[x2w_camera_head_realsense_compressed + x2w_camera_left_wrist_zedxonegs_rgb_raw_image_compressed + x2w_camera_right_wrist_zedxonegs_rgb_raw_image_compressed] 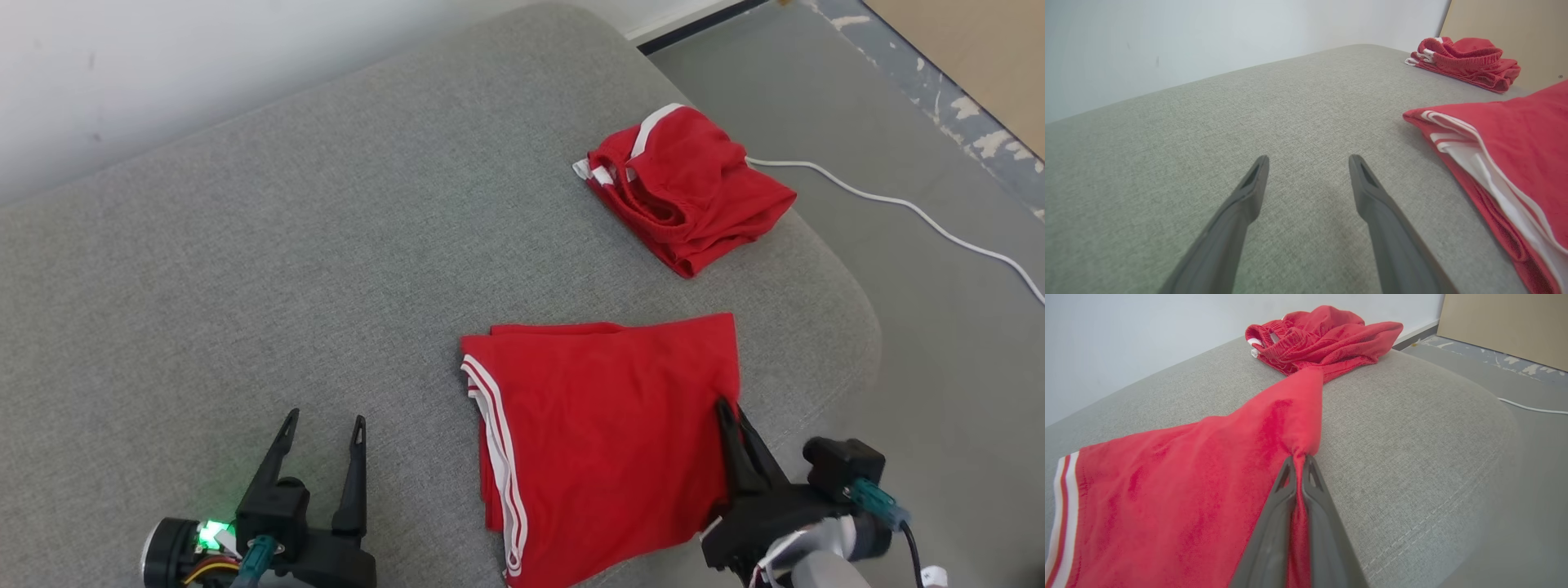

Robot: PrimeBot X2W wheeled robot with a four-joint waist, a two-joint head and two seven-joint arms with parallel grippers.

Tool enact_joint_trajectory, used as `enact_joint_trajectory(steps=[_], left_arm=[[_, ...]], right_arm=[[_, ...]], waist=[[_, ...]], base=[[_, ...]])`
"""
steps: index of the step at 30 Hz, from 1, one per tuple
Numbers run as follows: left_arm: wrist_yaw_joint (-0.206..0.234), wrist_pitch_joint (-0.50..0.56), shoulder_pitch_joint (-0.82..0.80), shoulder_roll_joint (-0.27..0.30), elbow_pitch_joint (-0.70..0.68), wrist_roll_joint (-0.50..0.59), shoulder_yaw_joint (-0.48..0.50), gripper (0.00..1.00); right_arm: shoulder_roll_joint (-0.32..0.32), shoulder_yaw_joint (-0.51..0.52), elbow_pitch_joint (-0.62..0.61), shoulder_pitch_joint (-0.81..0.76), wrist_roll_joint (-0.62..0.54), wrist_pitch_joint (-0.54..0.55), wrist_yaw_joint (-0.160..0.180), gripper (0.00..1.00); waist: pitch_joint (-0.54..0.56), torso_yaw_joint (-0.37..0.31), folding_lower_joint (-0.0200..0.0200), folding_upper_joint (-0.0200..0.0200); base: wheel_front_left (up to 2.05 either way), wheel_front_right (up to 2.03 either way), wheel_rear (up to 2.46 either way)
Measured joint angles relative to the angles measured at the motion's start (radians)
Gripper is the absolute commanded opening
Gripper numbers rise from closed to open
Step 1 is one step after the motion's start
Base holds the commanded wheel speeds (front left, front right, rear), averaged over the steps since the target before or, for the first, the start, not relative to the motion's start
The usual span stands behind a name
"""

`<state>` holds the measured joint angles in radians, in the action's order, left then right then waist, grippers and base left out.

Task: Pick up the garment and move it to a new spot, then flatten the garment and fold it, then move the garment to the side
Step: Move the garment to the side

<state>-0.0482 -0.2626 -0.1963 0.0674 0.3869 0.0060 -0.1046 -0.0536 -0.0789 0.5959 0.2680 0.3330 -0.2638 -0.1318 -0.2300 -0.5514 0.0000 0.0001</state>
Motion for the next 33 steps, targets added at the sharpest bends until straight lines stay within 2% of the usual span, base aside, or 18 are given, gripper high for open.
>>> enact_joint_trajectory(steps=[5, 10, 14, 18, 24, 33], left_arm=[[0.024, 0.000, 0.005, 0.007, -0.012, -0.005, 0.014, 1.00], [0.049, 0.000, 0.028, 0.021, -0.049, -0.006, 0.035, 1.00], [0.058, 0.000, 0.040, 0.025, -0.074, -0.006, 0.035, 1.00], [0.058, 0.000, 0.032, 0.026, -0.081, -0.003, 0.017, 1.00], [0.071, 0.000, 0.024, 0.039, -0.096, 0.001, 0.013, 1.00], [0.075, 0.000, -0.001, 0.048, -0.109, 0.002, -0.015, 1.00]], right_arm=[[-0.002, -0.061, -0.014, 0.066, -0.023, 0.000, 0.000, 0.00], [-0.034, -0.123, 0.003, 0.204, -0.033, 0.000, 0.000, 0.00], [-0.037, -0.108, 0.040, 0.335, -0.031, 0.000, 0.000, 0.00], [-0.078, -0.037, 0.098, 0.437, -0.078, 0.000, 0.000, 0.00], [-0.154, 0.122, 0.188, 0.550, -0.178, 0.000, 0.000, 0.00], [-0.250, 0.442, 0.310, 0.598, -0.369, 0.000, 0.000, 0.00]], waist=[[-0.015, 0.003, 0.0000, 0.0000], [-0.030, 0.010, 0.0000, 0.0000], [-0.044, 0.022, 0.0001, 0.0000], [-0.054, 0.061, 0.0000, 0.0000], [-0.075, 0.136, 0.0000, 0.0000], [-0.114, 0.223, 0.0001, 0.0000]], base=[[0.00, 0.00, 0.00], [0.00, 0.00, 0.00], [0.00, 0.00, 0.00], [0.00, 0.00, 0.00], [0.00, 0.00, 0.00], [0.00, 0.00, 0.00]])
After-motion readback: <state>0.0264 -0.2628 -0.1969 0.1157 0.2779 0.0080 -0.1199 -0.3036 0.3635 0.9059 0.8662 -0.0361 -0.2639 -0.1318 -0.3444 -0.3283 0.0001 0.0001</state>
